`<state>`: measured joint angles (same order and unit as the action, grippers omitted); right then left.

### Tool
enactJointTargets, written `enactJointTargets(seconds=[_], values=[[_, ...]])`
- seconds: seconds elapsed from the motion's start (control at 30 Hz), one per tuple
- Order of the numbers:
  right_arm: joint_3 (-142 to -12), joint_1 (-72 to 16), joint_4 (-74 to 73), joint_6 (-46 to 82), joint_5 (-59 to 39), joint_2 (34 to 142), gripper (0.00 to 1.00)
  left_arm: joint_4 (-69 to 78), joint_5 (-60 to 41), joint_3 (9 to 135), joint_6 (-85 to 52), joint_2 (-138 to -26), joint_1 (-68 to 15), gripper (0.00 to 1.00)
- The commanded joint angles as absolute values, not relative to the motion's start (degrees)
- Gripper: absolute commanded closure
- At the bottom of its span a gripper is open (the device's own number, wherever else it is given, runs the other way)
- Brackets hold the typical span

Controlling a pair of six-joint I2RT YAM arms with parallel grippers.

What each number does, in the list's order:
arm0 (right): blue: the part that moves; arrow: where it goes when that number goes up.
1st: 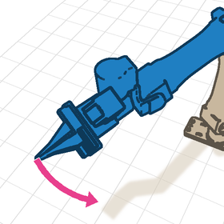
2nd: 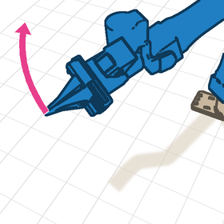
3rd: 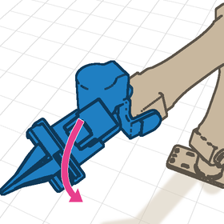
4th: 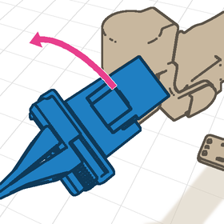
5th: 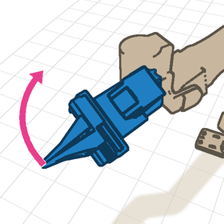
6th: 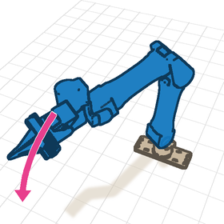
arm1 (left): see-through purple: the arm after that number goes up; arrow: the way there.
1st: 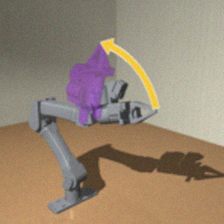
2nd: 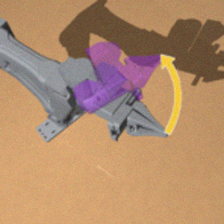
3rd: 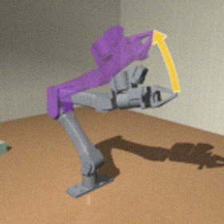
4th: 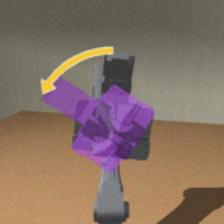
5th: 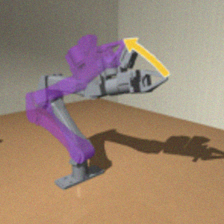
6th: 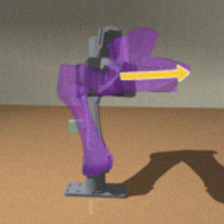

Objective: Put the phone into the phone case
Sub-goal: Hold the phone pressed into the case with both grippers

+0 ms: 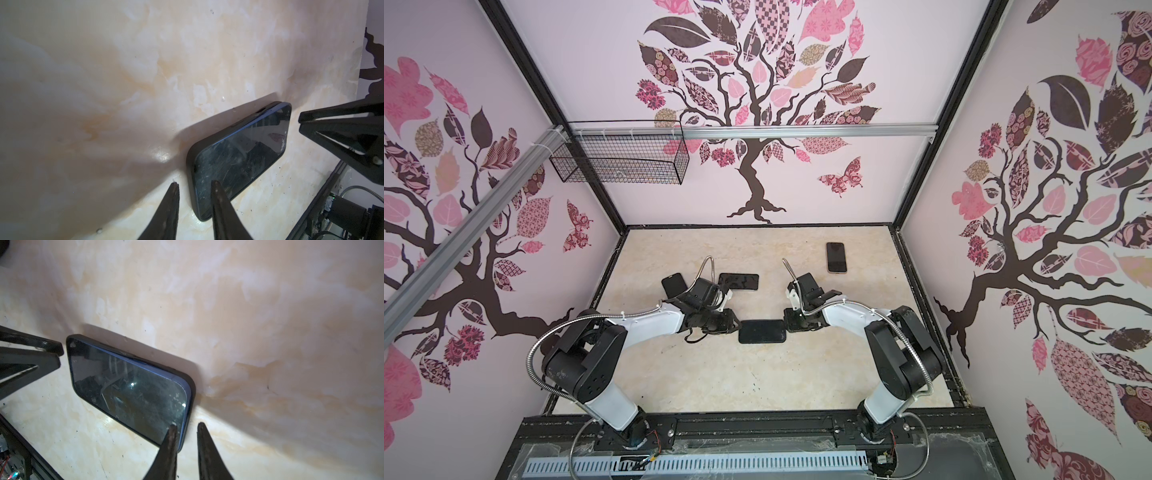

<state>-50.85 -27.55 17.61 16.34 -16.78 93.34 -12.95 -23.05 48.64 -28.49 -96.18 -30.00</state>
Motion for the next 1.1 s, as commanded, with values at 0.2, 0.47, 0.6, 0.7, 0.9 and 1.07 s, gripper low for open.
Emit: enactJointTargets(seconds=[0.2, 0.47, 0.6, 0.7, 0.9, 1.07], values=[[-53.79, -27.33, 16.93, 15.22, -16.62, 96.94, 0.82, -11.81, -23.98, 48.61, -28.16, -97.69, -29.96, 0.75], [-54.00, -27.30, 16.29, 15.50, -17.09, 98.77, 0.85, -10.47, -24.07, 47.64, -28.90, -98.49, -29.98, 0.79], [-54.12, -27.33, 16.36, 15.40, -17.51, 99.45, 0.86, -10.10, -24.52, 47.60, -28.91, -98.79, -30.06, 0.82], [-54.24, -27.29, 16.64, 15.21, -18.23, 100.18, 0.86, -9.98, -24.74, 47.72, -28.77, -99.08, -30.04, 0.82], [-54.14, -27.31, 17.52, 14.79, -19.48, 101.66, 0.87, -9.75, -24.96, 47.56, -28.71, -99.48, -30.39, 0.83], [-55.68, -27.25, 21.00, 13.43, -19.67, 103.42, 0.87, -9.14, -24.92, 47.71, -29.14, -100.07, -30.73, 0.85]])
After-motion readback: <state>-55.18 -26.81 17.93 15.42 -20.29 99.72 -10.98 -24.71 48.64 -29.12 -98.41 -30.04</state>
